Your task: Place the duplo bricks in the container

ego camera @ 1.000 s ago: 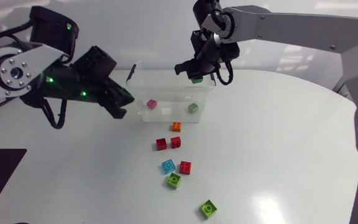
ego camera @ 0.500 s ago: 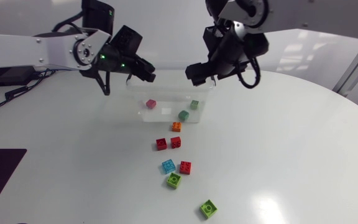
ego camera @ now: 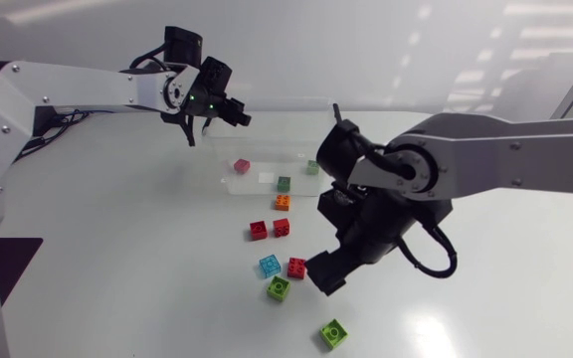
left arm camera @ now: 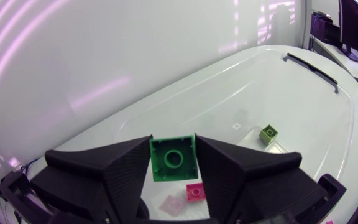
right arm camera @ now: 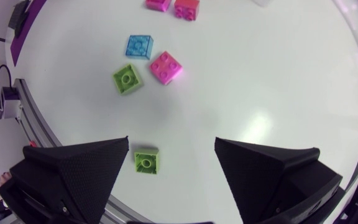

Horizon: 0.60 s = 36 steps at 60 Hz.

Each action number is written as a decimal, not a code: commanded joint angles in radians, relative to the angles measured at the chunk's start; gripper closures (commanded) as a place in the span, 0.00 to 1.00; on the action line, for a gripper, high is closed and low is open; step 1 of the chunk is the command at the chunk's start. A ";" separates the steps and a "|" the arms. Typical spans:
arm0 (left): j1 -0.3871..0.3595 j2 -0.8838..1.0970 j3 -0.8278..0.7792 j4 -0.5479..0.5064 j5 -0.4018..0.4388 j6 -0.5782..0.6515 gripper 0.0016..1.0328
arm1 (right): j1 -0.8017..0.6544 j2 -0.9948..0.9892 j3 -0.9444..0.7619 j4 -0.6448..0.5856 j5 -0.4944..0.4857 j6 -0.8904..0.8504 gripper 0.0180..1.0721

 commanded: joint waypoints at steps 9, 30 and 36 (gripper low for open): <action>0.001 -0.174 -0.069 -0.030 -0.007 -0.027 0.15 | 0.041 0.075 -0.069 -0.008 -0.046 0.029 0.05; -0.089 -0.631 -0.456 -0.257 0.051 0.096 0.14 | 0.087 0.188 -0.164 0.090 -0.071 0.039 0.12; -0.122 -0.706 -0.577 -0.308 0.068 0.148 0.14 | 0.090 0.205 -0.178 0.116 -0.075 0.036 0.22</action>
